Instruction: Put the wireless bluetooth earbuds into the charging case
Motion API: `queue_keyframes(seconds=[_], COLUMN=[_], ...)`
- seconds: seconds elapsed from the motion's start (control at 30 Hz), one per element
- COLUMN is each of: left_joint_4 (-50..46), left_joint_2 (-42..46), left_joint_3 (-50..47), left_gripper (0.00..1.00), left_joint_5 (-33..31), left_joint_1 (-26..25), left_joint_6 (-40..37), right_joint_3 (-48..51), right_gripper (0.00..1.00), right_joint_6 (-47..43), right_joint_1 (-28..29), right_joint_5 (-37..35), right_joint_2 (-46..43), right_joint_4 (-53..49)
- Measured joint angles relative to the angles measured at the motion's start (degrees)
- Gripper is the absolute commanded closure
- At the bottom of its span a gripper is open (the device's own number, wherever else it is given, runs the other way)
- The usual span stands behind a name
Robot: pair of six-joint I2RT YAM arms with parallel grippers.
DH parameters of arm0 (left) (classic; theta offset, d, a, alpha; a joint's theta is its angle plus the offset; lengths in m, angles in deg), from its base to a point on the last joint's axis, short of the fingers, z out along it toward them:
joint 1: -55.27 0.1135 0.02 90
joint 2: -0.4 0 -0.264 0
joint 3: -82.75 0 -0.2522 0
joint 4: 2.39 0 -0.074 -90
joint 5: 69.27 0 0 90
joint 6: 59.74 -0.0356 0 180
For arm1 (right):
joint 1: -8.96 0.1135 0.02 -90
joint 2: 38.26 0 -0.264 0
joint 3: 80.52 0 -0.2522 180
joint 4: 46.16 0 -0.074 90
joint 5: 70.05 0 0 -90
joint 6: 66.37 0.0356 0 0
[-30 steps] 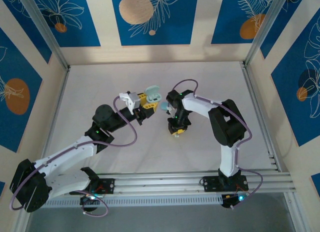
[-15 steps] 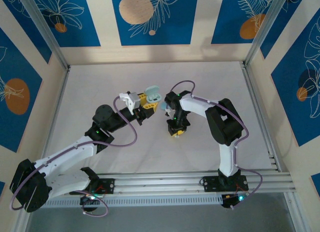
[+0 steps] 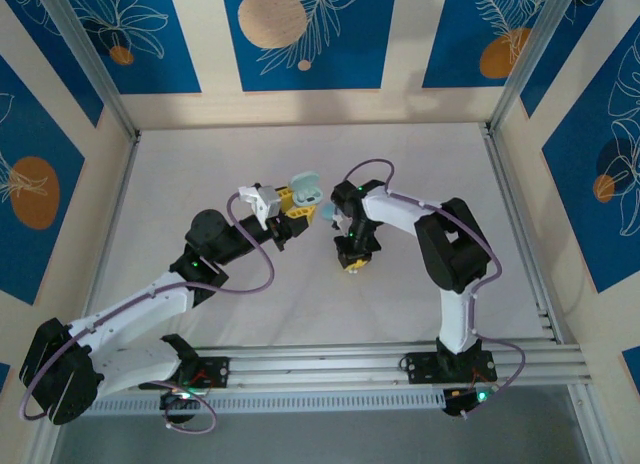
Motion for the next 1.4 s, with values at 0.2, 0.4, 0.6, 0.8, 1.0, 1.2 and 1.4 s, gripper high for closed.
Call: queue_keyframes(seconds=[0.2,0.4,0.6,0.8,1.0,1.2,1.4], left_joint_4=[-0.1,-0.2,-0.2,0.5,1.9,2.5,2.4], left_joint_2=[0.0,-0.3,-3.1,-5.7,-7.0,-7.7,-8.5], left_joint_3=[-0.2,-0.7,-1.3,-1.9,-2.0,-1.9,-1.9], left_gripper=[0.65,0.65,0.64,0.64,0.64,0.64,0.64], left_joint_5=[-0.1,-0.7,-0.6,0.4,2.3,4.8,6.8], left_joint_1=[0.0,0.0,0.0,0.0,0.0,0.0,0.0], left_joint_6=[-0.1,-0.7,-2.2,-3.3,-3.7,-3.7,-3.6], right_joint_3=[3.6,5.4,5.5,4.5,2.9,1.4,0.4], right_gripper=[0.79,0.79,0.79,0.79,0.79,0.79,0.79], right_joint_6=[3.7,8.5,12.7,16.0,18.7,20.5,21.2], right_joint_1=[-5.6,-12.0,-14.6,-15.6,-15.5,-14.4,-12.7], right_joint_5=[8.7,21.7,32.4,39.7,45.4,47.6,48.5], right_joint_2=[-10.3,-20.1,-27.1,-31.9,-33.6,-33.7,-33.4], right_joint_4=[3.9,8.5,11.6,13.5,16.3,18.3,19.4])
